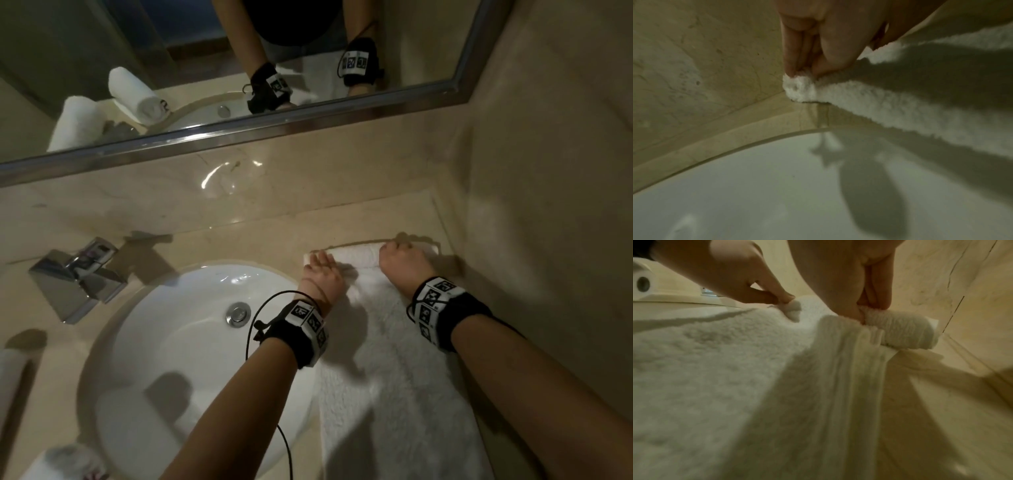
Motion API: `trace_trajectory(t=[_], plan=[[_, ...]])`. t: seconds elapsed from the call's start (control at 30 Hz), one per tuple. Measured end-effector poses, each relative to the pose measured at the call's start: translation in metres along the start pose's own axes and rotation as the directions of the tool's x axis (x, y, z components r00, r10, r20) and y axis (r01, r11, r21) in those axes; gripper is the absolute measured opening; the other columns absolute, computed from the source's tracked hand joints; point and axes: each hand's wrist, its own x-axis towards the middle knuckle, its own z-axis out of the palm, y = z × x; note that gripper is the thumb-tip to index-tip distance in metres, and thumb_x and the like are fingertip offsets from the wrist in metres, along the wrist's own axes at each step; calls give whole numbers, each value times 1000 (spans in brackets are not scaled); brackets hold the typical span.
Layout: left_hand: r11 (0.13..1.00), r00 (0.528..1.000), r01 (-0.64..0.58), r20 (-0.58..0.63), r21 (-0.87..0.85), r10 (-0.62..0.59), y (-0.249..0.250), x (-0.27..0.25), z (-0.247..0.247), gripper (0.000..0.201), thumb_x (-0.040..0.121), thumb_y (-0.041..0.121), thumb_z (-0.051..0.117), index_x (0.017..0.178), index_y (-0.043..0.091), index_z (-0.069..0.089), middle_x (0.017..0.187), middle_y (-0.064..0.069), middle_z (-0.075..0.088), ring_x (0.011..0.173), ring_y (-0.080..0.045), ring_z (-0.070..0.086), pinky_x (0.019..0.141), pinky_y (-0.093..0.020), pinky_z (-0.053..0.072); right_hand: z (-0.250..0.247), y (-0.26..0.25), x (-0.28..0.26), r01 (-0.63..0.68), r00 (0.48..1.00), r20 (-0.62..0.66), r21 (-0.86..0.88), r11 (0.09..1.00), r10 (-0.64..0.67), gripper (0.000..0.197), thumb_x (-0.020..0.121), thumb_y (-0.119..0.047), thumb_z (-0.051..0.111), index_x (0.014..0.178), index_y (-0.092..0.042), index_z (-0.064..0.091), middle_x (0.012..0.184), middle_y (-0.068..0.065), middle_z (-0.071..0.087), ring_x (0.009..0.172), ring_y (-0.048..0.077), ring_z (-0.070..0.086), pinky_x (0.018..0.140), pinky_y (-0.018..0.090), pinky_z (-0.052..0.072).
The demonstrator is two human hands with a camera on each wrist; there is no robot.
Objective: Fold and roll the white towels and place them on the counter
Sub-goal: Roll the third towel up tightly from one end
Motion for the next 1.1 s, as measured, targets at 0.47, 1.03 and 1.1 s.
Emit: trace_trajectory(t=[0.47,1.03,1.1], plan=[[953,988,-104,81,-283,132,-33,33,-26,52,90,7,51,139,6,33,140,-15,36,128,-33,38,105,-42,36,-36,36,3,-28,982,190,277,960,-26,9,83,-18,60,89,-17,66,96,7,67,90,27,63,82,32,50],[936,964,-267,-64,-231,259,-32,20,-8,43,82,11,58,123,8,46,127,-11,45,116,-30,43,95,-33,37,-31,46,0,-21,945,311,367,930,-101,34,82,-34,64,113,-18,63,110,2,65,99,21,60,82,25,46],[940,962,-271,-97,-207,255,-29,13,-5,39,83,11,57,121,10,47,126,-9,46,115,-29,43,95,-33,39,-30,42,-9,11,968,233,315,949,-88,31,82,-34,64,107,-16,63,108,2,63,98,23,59,83,26,46]])
